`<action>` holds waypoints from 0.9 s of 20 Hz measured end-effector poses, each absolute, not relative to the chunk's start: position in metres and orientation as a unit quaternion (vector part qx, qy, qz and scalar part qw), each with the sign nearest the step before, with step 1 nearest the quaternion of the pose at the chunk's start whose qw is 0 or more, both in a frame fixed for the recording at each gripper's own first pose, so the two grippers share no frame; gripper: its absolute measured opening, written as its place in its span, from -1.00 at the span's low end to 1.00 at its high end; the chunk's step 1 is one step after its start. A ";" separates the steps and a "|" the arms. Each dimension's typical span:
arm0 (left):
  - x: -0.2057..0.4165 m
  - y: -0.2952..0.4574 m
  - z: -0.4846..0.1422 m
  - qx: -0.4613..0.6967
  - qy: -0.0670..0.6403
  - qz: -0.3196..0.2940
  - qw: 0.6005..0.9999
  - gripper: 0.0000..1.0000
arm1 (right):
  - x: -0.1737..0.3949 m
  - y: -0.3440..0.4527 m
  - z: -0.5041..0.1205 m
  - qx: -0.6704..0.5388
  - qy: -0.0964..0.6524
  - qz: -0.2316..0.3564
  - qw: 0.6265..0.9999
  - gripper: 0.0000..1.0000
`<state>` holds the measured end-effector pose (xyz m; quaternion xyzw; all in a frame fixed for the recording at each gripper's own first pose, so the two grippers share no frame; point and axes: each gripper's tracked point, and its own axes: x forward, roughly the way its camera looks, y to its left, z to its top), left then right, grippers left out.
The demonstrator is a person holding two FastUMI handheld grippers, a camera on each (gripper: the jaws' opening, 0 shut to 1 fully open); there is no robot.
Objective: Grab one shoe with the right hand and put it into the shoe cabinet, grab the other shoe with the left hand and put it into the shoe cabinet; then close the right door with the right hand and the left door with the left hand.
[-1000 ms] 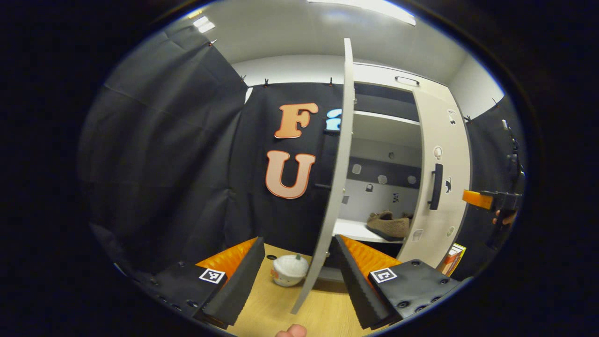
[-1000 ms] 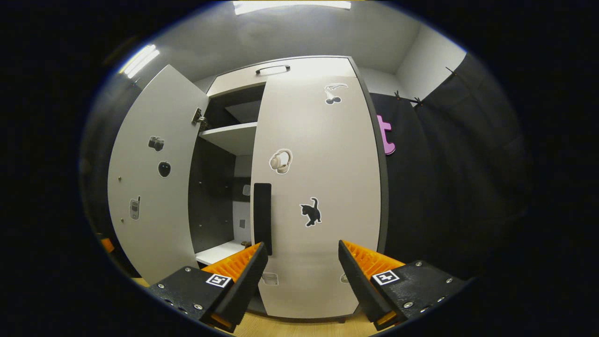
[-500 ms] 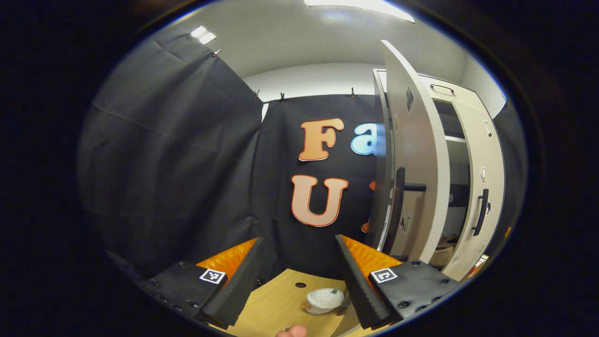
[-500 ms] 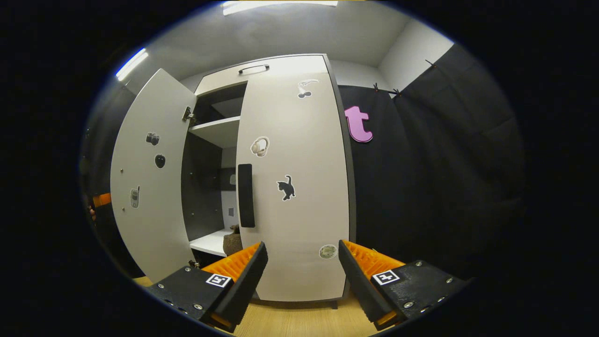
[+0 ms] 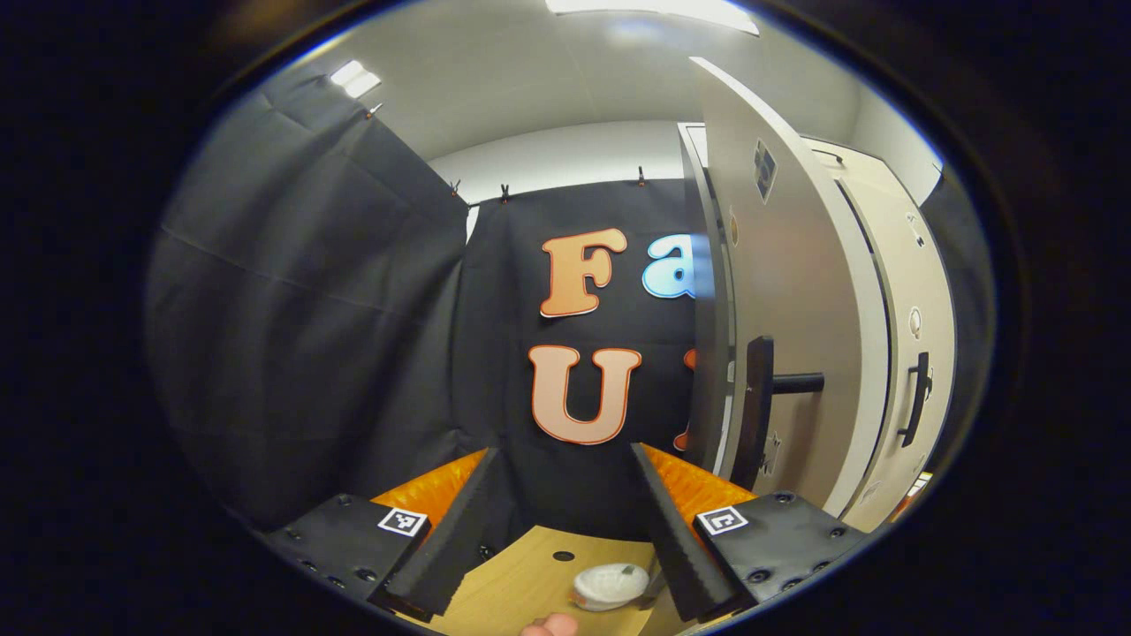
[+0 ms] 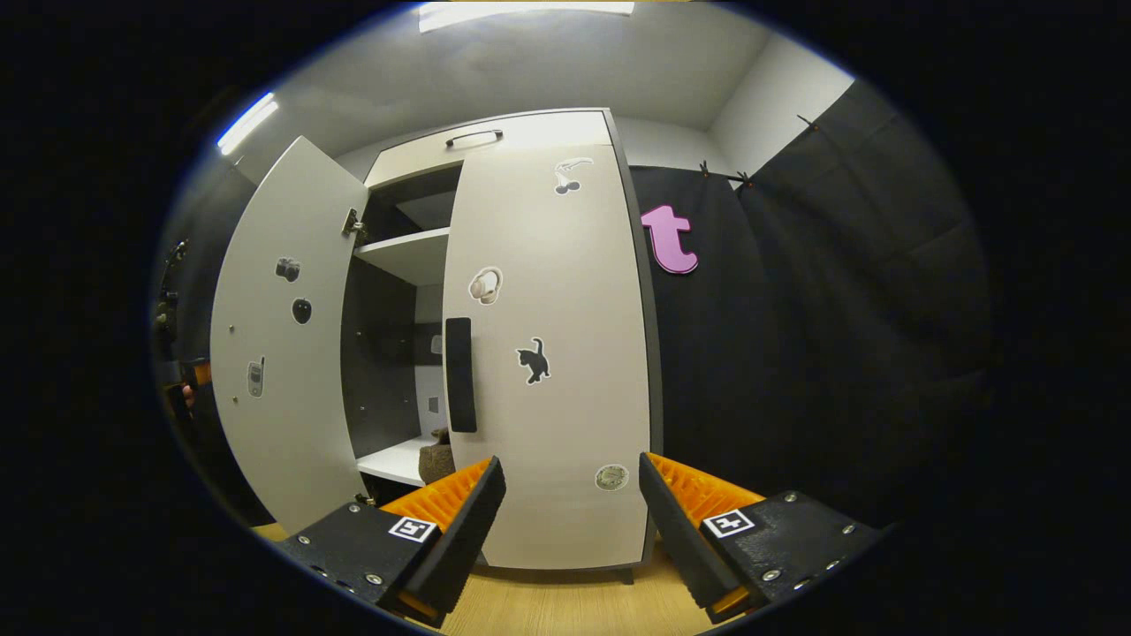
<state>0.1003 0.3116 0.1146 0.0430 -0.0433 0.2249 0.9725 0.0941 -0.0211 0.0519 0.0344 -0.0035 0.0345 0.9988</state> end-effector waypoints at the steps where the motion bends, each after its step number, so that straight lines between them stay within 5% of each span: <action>1: 0.100 0.309 0.116 0.046 -0.047 0.223 0.973 0.84 | 0.094 -0.022 0.052 0.034 -0.004 0.035 0.999 0.87; 18: 0.152 0.140 0.100 0.000 -0.014 0.043 0.999 0.82 | 0.089 -0.043 0.057 0.036 -0.007 0.030 0.999 0.88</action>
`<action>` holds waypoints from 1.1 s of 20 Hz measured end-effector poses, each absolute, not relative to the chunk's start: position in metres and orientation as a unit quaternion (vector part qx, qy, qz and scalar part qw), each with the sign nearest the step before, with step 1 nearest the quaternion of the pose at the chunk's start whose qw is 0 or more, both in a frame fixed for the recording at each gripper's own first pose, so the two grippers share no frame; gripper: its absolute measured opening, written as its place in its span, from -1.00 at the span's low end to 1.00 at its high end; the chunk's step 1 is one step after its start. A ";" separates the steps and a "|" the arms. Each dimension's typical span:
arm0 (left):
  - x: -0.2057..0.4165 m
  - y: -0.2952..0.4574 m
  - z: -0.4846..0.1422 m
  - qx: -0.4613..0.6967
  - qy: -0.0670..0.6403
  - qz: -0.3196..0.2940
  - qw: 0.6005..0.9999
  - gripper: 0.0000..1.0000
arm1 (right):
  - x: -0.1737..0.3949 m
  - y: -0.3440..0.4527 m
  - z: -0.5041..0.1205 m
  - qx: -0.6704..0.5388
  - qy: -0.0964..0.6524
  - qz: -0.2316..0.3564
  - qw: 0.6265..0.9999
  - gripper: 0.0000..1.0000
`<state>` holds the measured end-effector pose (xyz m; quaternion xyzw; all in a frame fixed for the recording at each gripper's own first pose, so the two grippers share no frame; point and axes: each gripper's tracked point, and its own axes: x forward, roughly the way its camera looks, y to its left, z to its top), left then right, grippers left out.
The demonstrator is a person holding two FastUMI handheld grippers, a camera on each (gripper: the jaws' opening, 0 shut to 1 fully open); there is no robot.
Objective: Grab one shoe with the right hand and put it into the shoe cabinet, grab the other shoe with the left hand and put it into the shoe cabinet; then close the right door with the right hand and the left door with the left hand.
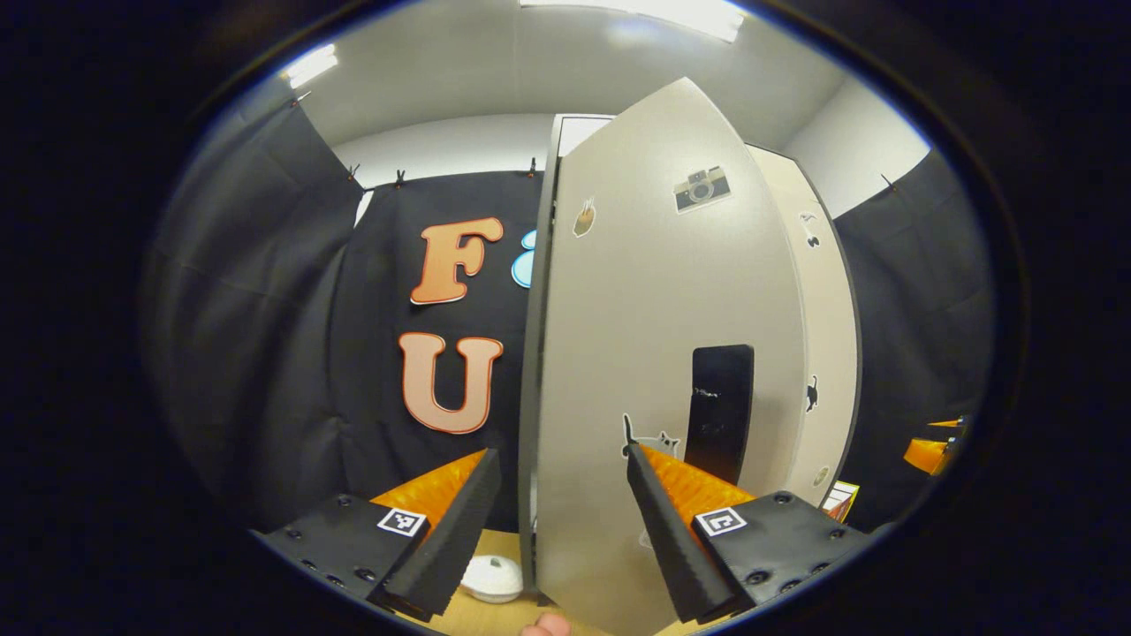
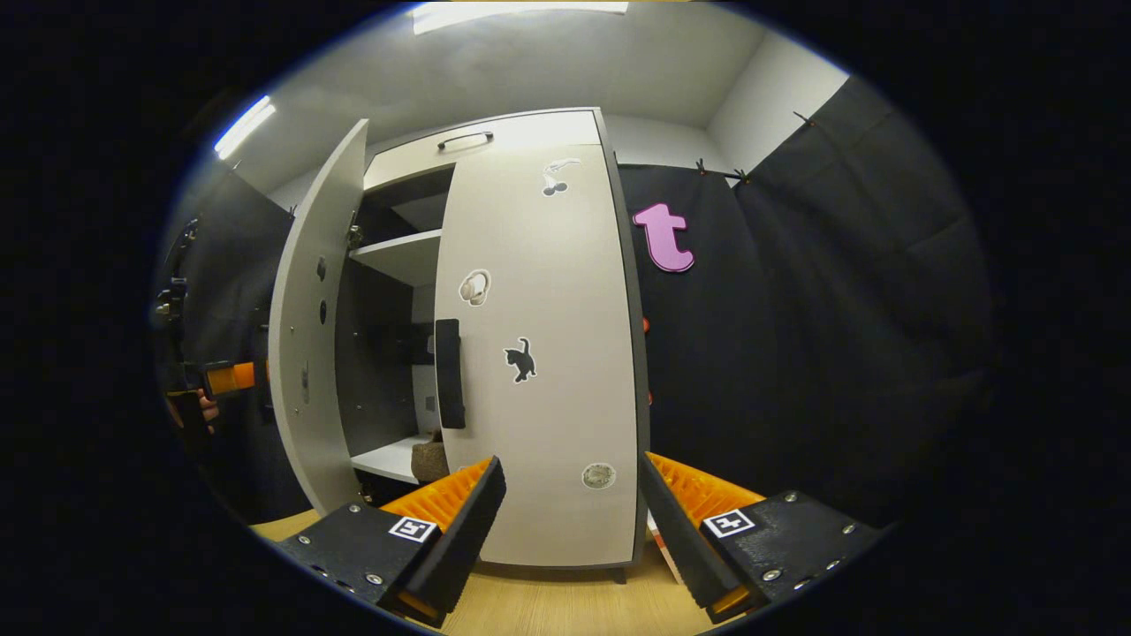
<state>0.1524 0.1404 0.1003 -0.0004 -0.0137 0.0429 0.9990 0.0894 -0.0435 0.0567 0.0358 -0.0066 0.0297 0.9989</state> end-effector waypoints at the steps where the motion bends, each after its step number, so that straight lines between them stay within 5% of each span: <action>1: 0.154 0.139 0.100 0.000 -0.014 0.041 0.999 0.91 | 0.089 -0.045 0.059 0.034 -0.009 0.028 0.999 0.87; 10: 0.174 0.072 0.085 -0.018 0.008 -0.044 0.999 0.91 | 0.085 -0.048 0.054 0.025 -0.002 0.019 1.000 0.88; 22: 0.205 0.052 0.070 -0.020 0.036 -0.058 0.998 0.92 | 0.078 -0.064 0.060 0.031 -0.008 0.001 0.999 0.87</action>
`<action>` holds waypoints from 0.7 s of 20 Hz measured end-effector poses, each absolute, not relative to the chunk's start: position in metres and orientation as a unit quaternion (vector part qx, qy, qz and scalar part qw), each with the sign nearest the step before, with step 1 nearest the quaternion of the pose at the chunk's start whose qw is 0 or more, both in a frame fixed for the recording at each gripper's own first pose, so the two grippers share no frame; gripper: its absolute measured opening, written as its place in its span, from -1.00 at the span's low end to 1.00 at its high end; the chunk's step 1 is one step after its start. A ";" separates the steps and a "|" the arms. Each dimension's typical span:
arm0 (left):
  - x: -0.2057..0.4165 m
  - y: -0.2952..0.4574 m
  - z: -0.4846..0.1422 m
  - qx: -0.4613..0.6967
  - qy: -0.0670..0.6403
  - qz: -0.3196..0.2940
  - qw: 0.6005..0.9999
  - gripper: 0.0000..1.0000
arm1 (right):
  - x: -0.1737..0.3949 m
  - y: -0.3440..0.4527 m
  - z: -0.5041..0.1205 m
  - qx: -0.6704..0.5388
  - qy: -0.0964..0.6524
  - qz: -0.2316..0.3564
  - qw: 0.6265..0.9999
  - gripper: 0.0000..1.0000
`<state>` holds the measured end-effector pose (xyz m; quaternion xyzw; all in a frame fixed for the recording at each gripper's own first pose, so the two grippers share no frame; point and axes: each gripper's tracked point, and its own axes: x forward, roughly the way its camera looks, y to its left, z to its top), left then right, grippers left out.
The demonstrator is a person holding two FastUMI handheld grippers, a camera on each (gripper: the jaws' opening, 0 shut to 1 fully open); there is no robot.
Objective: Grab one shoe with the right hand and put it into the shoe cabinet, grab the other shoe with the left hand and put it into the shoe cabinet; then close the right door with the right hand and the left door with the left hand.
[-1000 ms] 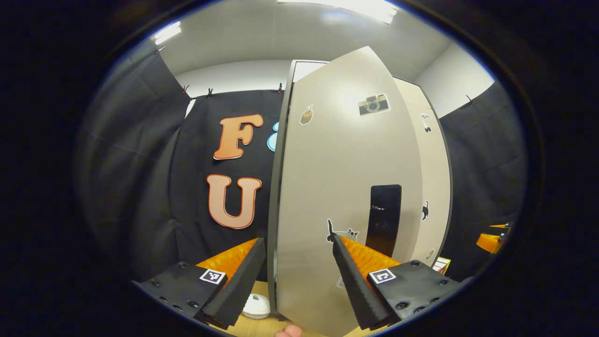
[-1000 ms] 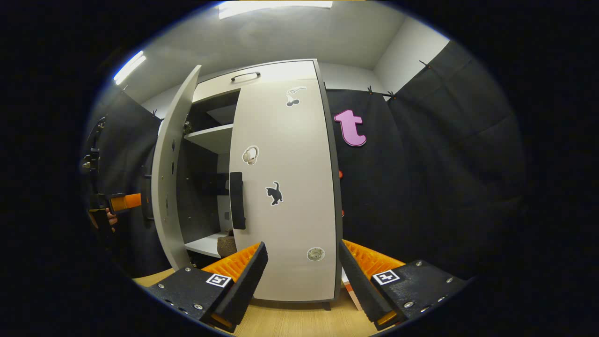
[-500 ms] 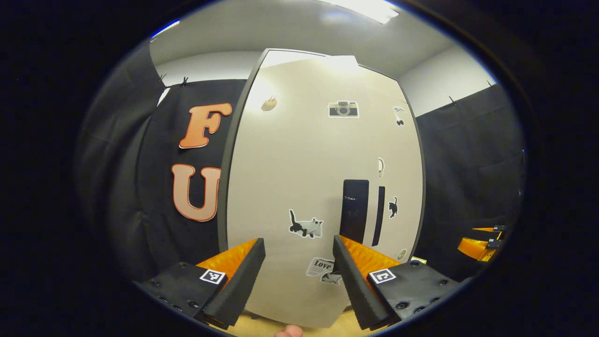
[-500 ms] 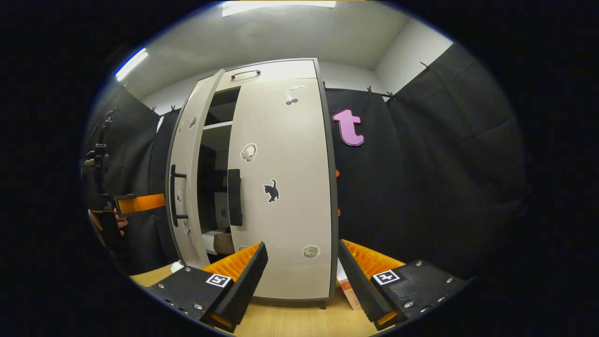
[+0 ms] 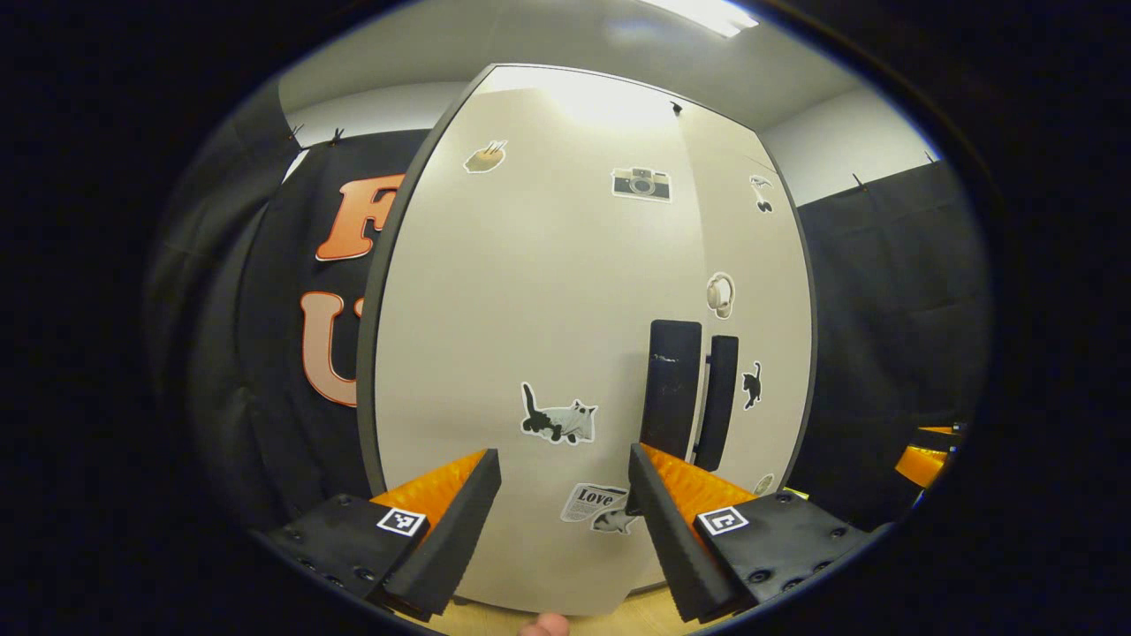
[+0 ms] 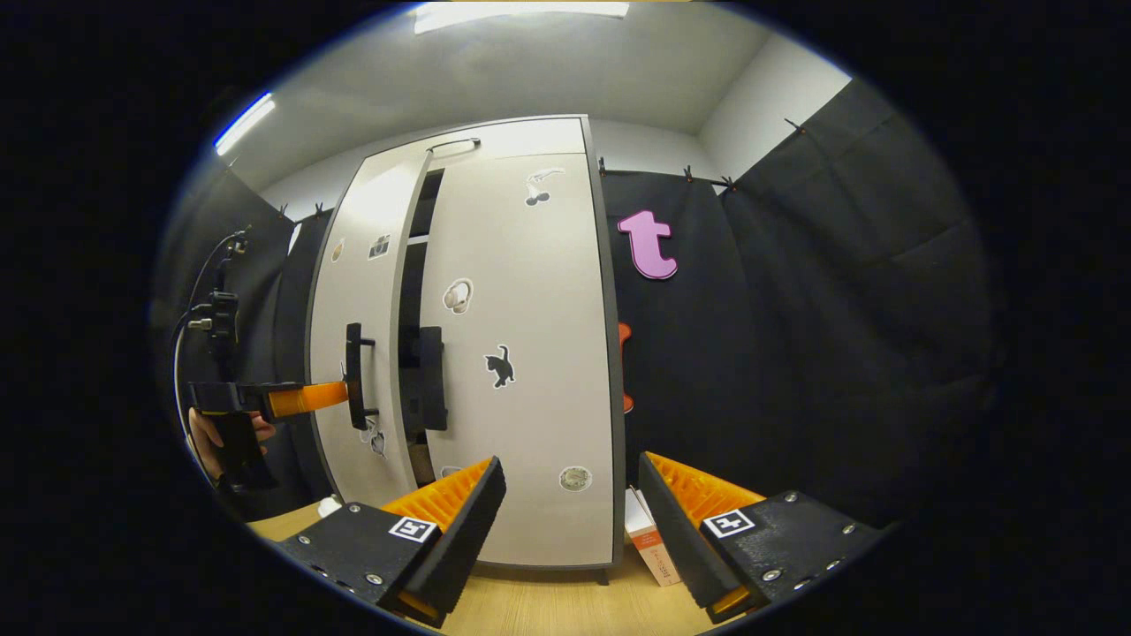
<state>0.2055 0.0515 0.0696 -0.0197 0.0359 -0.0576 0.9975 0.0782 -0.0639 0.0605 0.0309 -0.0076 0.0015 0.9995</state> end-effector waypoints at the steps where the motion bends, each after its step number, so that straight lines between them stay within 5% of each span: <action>1: 0.208 0.050 0.070 -0.015 0.036 -0.057 0.998 0.92 | 0.079 -0.065 0.060 0.030 -0.008 0.000 1.000 0.88; 14: 0.214 0.037 0.068 -0.017 0.040 -0.060 0.997 0.92 | 0.081 -0.072 0.059 0.037 -0.010 -0.003 0.999 0.87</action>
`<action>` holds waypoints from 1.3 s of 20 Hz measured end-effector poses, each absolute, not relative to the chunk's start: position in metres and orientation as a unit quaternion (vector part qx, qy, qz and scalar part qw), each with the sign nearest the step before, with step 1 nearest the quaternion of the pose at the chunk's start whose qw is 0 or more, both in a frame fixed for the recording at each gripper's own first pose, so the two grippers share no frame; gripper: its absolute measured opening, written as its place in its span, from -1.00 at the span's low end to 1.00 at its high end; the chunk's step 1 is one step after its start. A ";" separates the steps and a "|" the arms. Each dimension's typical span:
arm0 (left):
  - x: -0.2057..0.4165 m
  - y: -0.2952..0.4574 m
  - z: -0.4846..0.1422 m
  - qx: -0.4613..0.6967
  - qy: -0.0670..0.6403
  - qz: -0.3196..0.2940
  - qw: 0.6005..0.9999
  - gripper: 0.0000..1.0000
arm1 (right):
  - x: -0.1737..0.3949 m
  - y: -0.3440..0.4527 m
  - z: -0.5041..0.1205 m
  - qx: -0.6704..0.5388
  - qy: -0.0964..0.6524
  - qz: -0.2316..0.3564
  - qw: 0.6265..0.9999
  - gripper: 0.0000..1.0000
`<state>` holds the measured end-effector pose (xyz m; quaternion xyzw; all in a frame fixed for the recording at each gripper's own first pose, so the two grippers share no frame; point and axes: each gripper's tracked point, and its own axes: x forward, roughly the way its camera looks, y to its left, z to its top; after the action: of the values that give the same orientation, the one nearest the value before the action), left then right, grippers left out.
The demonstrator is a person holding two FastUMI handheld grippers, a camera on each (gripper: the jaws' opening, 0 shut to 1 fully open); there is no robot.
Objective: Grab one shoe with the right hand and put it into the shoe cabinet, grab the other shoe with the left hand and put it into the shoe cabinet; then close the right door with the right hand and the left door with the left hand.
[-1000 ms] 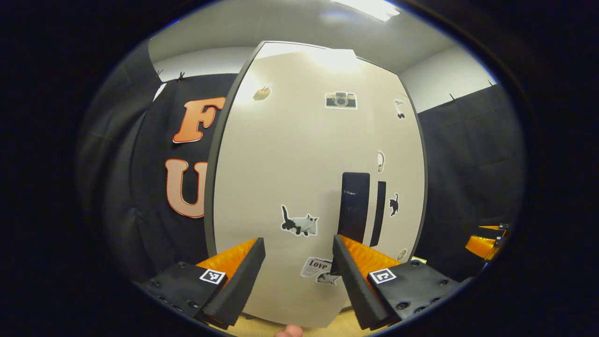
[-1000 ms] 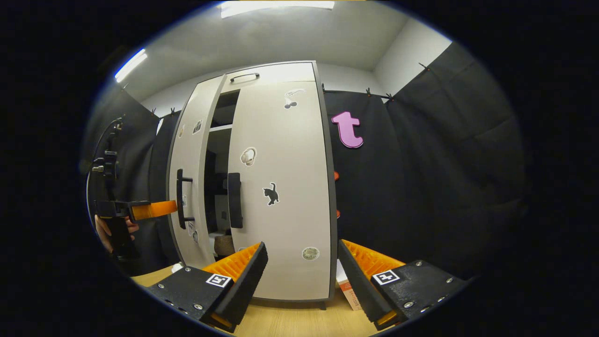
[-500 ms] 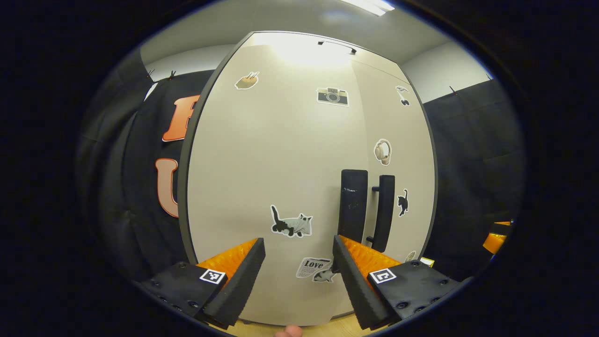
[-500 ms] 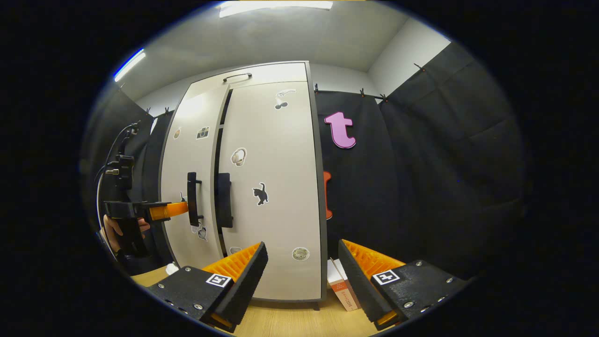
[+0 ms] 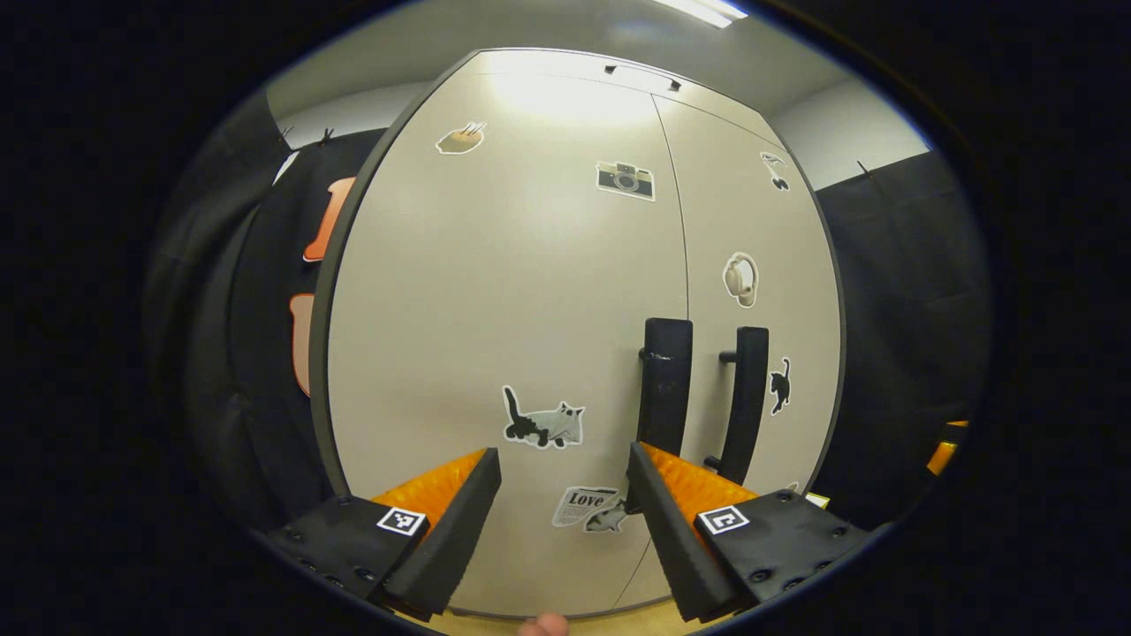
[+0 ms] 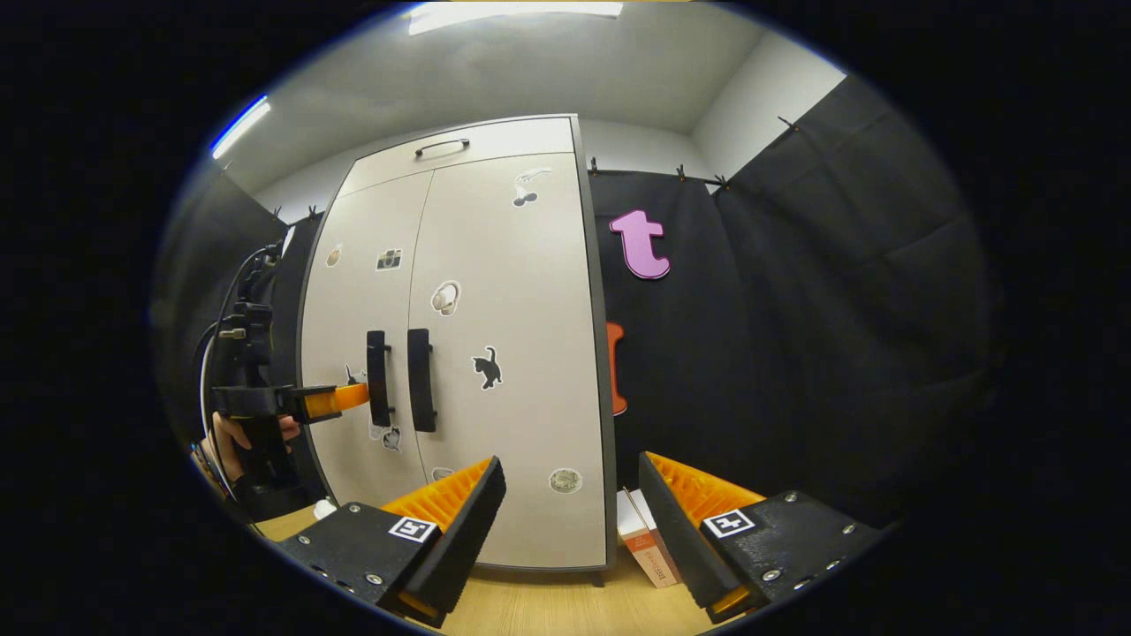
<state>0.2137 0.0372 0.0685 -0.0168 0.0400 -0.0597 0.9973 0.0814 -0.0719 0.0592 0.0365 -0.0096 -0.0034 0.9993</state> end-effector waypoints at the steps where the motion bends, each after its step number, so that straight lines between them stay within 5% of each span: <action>1: 0.213 0.037 0.067 -0.018 0.043 -0.061 0.997 0.94 | 0.081 -0.071 0.058 0.037 -0.008 -0.002 0.999 0.88; 26: 0.085 0.050 0.092 -0.010 0.010 -0.048 0.999 0.93 | 0.069 -0.020 0.053 0.050 -0.002 0.043 0.998 0.88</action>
<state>0.0847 0.0499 0.0917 -0.0105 0.0095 -0.0485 0.9987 0.0688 -0.0204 0.0534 0.0504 -0.0017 0.0433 0.9978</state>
